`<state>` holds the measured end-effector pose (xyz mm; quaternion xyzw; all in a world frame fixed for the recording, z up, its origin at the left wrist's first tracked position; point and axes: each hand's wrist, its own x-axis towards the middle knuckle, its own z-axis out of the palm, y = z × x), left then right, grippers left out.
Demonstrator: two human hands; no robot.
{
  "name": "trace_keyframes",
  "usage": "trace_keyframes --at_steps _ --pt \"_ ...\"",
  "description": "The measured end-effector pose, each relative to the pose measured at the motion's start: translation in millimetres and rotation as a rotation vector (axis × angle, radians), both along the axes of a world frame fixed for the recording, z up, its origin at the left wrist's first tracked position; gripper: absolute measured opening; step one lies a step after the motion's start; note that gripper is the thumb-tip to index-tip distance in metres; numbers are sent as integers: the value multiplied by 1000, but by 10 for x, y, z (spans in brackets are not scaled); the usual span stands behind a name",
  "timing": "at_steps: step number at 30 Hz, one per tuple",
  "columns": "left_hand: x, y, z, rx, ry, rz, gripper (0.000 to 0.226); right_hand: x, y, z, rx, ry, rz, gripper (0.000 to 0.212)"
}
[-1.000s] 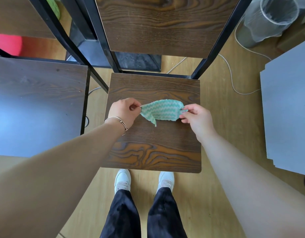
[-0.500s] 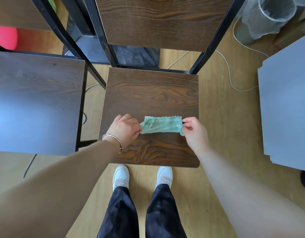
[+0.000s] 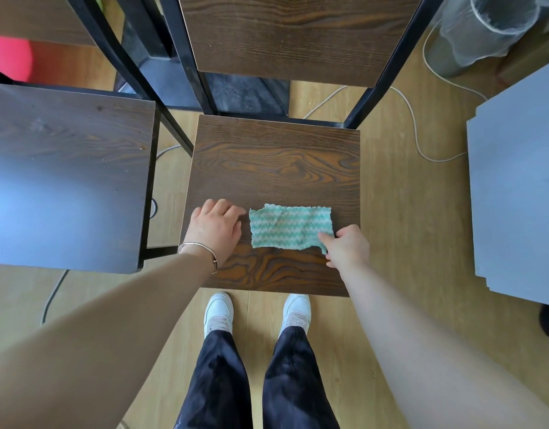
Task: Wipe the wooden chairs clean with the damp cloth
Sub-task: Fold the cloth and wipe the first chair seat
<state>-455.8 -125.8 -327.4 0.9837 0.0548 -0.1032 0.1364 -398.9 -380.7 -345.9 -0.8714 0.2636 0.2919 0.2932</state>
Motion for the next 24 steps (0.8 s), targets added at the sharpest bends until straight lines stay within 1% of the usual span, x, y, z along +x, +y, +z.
trace_keyframes --at_steps 3,5,8,11,15,17,20,22,24 --pt "4 -10 12 41 126 18 34 3 -8 33 -6 21 17 40" --pt "-3 -17 0 71 165 44 42 -3 -39 55 39 23 -18 35" --pt "-13 -24 -9 84 148 72 52 3 -89 120 116 20 -67 27" --pt "-10 -16 4 105 101 80 57 40 -48 246 155 -76 -30 21" --pt "14 22 41 87 87 130 59 32 182 354 277 -203 89 27" --pt "17 53 54 70 90 155 58 -20 357 357 355 -203 160 28" --pt "-1 103 61 56 100 170 58 -142 572 276 394 -157 310 28" --pt "-15 136 63 44 102 181 58 -214 654 201 402 -155 287 25" --pt "-20 170 68 46 111 182 58 -264 695 181 347 -215 185 23"
